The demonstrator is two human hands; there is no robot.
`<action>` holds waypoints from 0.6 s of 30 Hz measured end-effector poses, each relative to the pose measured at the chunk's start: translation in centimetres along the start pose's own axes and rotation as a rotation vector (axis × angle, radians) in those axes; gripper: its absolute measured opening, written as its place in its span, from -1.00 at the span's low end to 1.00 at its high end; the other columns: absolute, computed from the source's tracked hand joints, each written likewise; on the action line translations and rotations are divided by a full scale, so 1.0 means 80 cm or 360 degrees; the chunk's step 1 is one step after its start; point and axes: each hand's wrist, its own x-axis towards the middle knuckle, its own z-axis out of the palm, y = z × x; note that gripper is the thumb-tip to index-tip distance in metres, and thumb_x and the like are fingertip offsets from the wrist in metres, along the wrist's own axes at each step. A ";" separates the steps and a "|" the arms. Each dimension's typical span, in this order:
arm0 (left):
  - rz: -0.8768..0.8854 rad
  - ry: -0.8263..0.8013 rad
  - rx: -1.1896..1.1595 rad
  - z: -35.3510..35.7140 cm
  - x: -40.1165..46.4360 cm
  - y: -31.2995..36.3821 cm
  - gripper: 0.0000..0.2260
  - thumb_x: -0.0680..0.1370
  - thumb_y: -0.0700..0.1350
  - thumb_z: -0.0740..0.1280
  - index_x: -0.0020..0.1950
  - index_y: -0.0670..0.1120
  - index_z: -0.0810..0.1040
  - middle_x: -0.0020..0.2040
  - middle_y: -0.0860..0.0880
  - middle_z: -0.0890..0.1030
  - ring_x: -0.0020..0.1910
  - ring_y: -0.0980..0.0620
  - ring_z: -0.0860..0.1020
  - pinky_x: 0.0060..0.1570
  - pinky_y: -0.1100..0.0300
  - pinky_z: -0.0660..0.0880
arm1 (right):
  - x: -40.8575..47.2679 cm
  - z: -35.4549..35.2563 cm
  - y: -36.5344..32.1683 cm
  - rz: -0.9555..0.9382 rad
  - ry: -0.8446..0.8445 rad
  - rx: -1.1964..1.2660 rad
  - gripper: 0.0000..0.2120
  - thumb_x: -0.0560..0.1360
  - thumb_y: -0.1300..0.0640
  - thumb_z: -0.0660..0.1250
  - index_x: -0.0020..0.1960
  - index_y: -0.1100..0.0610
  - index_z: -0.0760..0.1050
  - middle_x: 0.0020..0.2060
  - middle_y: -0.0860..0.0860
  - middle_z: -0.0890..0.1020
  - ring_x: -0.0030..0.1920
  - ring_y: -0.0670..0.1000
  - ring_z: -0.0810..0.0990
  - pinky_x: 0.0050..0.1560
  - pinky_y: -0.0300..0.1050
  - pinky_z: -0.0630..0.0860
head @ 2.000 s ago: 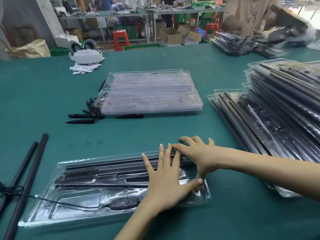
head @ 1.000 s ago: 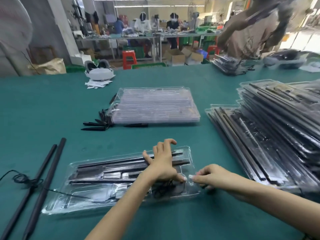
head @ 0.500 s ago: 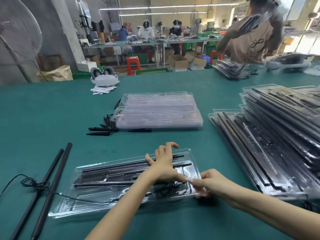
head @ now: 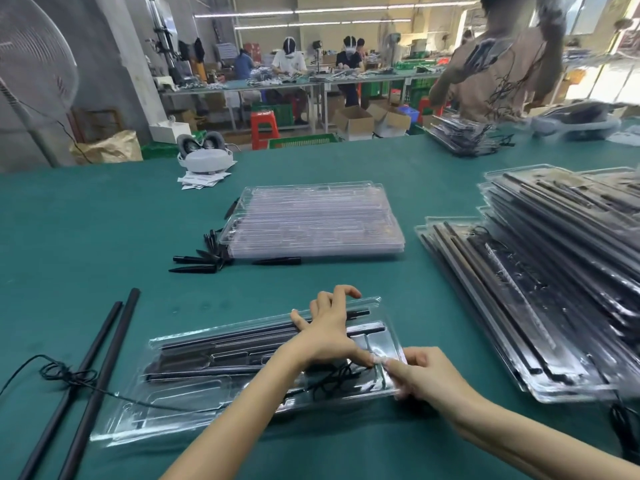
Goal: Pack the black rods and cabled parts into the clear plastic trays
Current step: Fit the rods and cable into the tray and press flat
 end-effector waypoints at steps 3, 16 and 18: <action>-0.0048 -0.0018 0.0092 -0.005 0.007 0.001 -0.16 0.24 0.17 0.56 0.33 0.14 0.09 0.22 0.03 0.20 0.32 0.02 0.18 0.36 -0.28 -0.02 | 0.000 -0.007 -0.003 0.0059 -0.0090 0.0001 -0.72 0.52 0.07 0.36 -0.33 0.13 0.46 -0.44 0.02 0.48 -0.44 -0.06 0.52 -0.40 -0.24 0.27; -0.0294 -0.0255 -0.0066 -0.050 0.101 0.025 0.10 0.23 0.20 0.57 0.50 -0.22 0.01 0.45 -0.14 0.30 0.38 -0.10 0.34 0.25 0.12 0.33 | 0.041 -0.014 -0.027 0.0070 0.0219 0.0228 -0.73 0.52 0.12 0.34 -0.35 0.12 0.47 -0.42 0.00 0.49 -0.38 -0.05 0.46 -0.28 -0.25 0.35; -0.0373 -0.0302 -0.0100 -0.049 0.113 0.026 0.18 0.24 0.17 0.58 0.52 -0.26 -0.13 0.51 -0.17 0.21 0.43 -0.14 0.28 0.33 0.05 0.29 | 0.049 -0.009 -0.029 0.0108 0.0299 0.0226 -0.79 0.49 0.13 0.35 -0.30 0.16 0.52 -0.40 0.02 0.53 -0.34 -0.02 0.49 -0.27 -0.24 0.36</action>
